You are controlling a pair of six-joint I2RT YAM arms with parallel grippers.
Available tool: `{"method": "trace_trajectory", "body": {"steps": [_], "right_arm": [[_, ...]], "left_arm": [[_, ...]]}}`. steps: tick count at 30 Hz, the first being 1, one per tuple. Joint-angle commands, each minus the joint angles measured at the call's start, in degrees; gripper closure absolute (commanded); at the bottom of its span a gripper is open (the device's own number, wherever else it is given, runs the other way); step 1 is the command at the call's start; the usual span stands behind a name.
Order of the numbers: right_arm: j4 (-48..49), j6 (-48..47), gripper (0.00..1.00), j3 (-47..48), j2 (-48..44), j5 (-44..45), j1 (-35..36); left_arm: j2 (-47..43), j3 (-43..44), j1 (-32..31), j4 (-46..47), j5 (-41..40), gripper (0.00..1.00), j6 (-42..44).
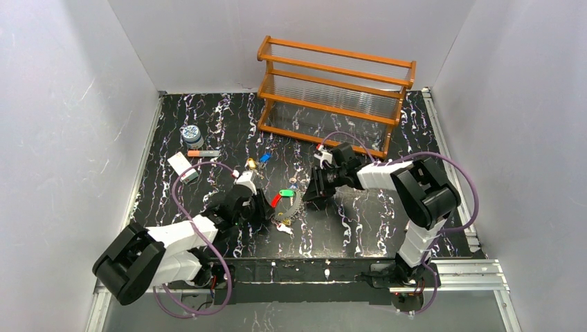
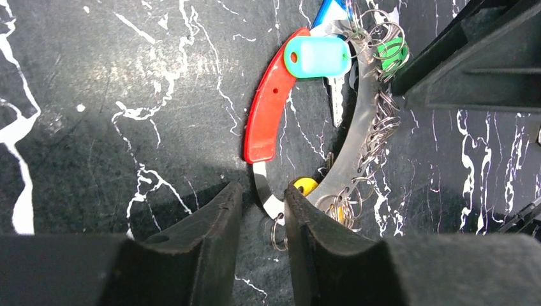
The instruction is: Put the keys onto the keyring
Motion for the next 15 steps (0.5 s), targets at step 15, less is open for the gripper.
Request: {"method": "trace_trajectory", "body": {"steps": [15], "right_arm": [[6.39,7.91,0.87,-7.28,-4.83,-4.48,11.70]], "left_arm": [[9.32,10.48,-0.22,-9.07,-6.22,0.79,10.12]]}}
